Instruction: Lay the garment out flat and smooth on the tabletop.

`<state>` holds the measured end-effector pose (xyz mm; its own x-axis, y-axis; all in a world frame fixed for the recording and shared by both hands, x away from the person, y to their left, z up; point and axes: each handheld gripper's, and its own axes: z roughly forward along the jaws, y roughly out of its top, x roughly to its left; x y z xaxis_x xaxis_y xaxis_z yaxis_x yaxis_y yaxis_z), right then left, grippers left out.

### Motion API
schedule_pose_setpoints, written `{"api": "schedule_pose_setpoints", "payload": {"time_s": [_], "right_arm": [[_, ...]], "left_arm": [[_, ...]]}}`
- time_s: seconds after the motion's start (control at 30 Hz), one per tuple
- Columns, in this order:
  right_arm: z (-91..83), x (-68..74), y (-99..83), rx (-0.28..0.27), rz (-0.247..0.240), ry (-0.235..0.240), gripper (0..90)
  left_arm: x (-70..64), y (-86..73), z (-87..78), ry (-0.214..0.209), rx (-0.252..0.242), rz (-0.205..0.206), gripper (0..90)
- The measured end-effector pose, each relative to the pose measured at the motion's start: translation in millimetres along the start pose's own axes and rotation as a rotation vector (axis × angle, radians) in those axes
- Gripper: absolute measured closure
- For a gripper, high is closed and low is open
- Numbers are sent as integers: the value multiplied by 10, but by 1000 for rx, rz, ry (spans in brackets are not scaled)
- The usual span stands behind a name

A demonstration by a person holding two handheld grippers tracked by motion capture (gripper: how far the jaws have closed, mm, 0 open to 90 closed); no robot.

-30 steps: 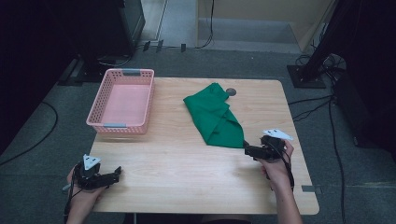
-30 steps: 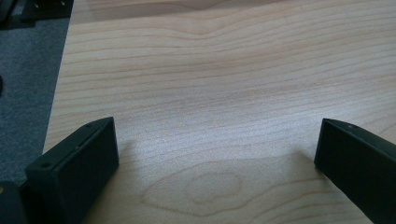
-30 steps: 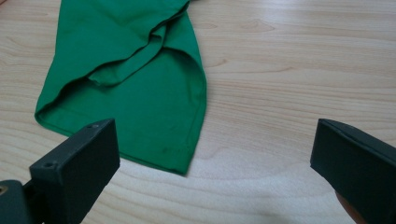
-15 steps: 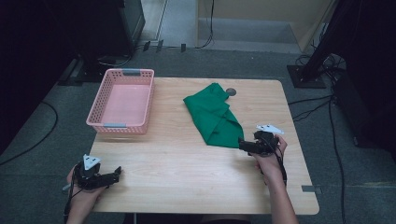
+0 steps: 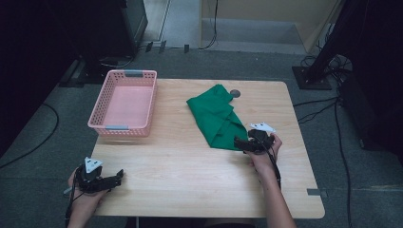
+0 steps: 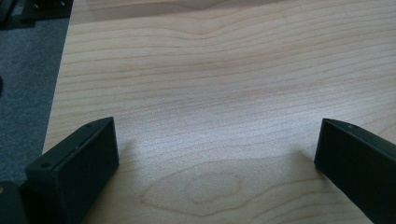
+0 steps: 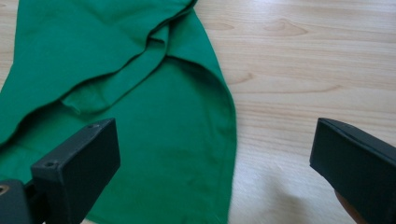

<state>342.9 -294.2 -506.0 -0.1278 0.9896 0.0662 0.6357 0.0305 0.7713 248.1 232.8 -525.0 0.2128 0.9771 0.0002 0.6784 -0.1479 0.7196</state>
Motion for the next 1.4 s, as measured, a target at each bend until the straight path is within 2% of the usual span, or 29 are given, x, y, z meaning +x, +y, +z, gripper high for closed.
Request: {"api": "schedule_pose_setpoints", "payload": {"time_s": [0.33,0.63,0.7,0.77,0.83,1.07,1.23,1.27,1.33,1.37,1.4], "right_arm": [[152,164,34,-21,-20,7,15],[294,136,-32,30,-11,-14,15],[291,139,-36,30,-16,-11,16],[301,145,-40,57,-15,-4,22],[301,158,-48,68,-43,-10,23],[248,196,-96,66,-57,2,37],[170,225,-153,43,-66,13,151],[170,225,-153,43,-66,13,151],[150,235,-165,29,-86,36,228],[133,250,-176,22,-92,44,292],[133,250,-176,22,-92,44,292]], "left_arm": [[0,2,1,-2,0,2,0],[0,1,1,-2,0,2,1],[0,1,1,-2,0,2,0],[0,1,1,-2,0,2,0],[-1,1,1,-2,0,2,0],[-1,0,0,-2,0,2,1],[-24,-13,-19,18,-10,10,1],[-24,-13,-19,18,-10,10,1],[-39,-16,-26,32,-15,17,1],[-50,-5,-38,7,-20,-4,1],[-50,-5,-38,7,-20,-4,1]]}}
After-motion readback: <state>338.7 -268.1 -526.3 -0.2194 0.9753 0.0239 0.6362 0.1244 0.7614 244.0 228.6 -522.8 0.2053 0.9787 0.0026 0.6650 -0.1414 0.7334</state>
